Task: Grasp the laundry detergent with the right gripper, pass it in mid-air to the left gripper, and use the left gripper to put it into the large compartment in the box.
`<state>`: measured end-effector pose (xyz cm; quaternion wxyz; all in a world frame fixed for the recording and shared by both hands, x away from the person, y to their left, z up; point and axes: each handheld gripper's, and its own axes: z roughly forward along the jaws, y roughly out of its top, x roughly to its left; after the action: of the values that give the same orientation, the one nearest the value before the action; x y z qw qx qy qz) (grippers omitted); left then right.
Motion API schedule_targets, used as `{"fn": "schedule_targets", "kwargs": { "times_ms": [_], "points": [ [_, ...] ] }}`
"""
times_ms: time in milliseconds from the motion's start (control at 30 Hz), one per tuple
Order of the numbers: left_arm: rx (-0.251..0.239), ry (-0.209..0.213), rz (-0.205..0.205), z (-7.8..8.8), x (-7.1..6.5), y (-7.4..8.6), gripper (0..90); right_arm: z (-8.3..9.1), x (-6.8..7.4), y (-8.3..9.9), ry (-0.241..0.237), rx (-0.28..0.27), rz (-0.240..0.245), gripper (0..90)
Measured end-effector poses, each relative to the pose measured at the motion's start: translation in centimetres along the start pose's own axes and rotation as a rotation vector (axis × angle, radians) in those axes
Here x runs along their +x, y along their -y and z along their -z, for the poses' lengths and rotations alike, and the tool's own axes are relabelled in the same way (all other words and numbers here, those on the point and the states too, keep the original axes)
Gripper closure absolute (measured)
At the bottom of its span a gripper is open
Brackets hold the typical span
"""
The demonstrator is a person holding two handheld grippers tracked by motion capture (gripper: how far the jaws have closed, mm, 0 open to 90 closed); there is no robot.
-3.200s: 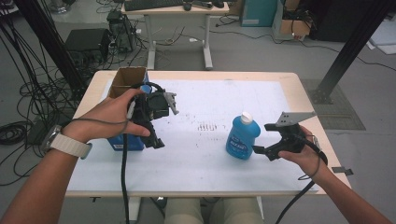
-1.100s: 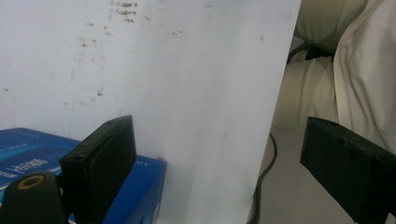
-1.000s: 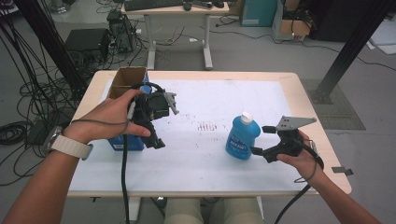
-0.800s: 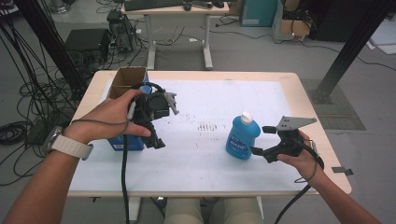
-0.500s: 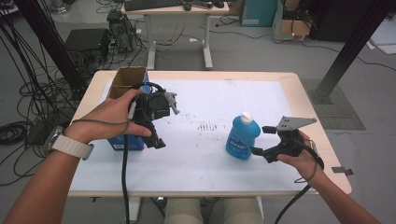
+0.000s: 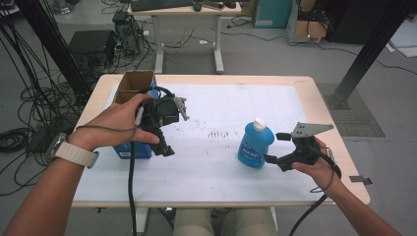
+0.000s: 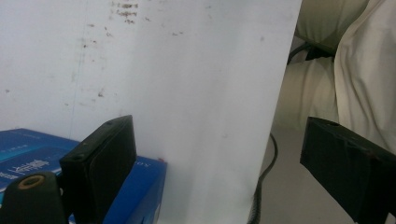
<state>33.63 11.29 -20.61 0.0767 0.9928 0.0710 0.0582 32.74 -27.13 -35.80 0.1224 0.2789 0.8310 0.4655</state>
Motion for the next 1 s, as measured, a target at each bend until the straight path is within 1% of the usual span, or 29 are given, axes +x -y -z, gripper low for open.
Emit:
{"fn": "schedule_targets", "kwargs": {
  "times_ms": [433, 733, 767, 833, 1000],
  "points": [
    [-0.003, 0.000, 0.001, 0.02, 0.00, -0.06, 11.0, 0.13, -0.09, -0.05, 0.002, -0.001, 0.002, 6.5],
    [0.002, 0.000, 0.002, 0.00, -0.02, -0.11, 11.0, 0.06, -0.06, -0.01, -0.003, -0.001, 0.000, 6.5],
    [-0.004, -0.002, 0.002, -0.02, -0.02, -0.09, 11.0, 0.02, -0.06, 0.00, -0.005, 0.000, -0.004, 6.5],
    [0.002, 0.000, 0.003, -0.02, -0.02, -0.07, 11.0, -0.01, -0.06, -0.02, -0.006, 0.002, -0.005, 6.6],
    [-0.001, -0.003, 0.003, 0.02, -0.03, -0.01, 11.0, -0.02, -0.08, -0.11, -0.007, 0.003, 0.000, 6.7]
  ]
}}
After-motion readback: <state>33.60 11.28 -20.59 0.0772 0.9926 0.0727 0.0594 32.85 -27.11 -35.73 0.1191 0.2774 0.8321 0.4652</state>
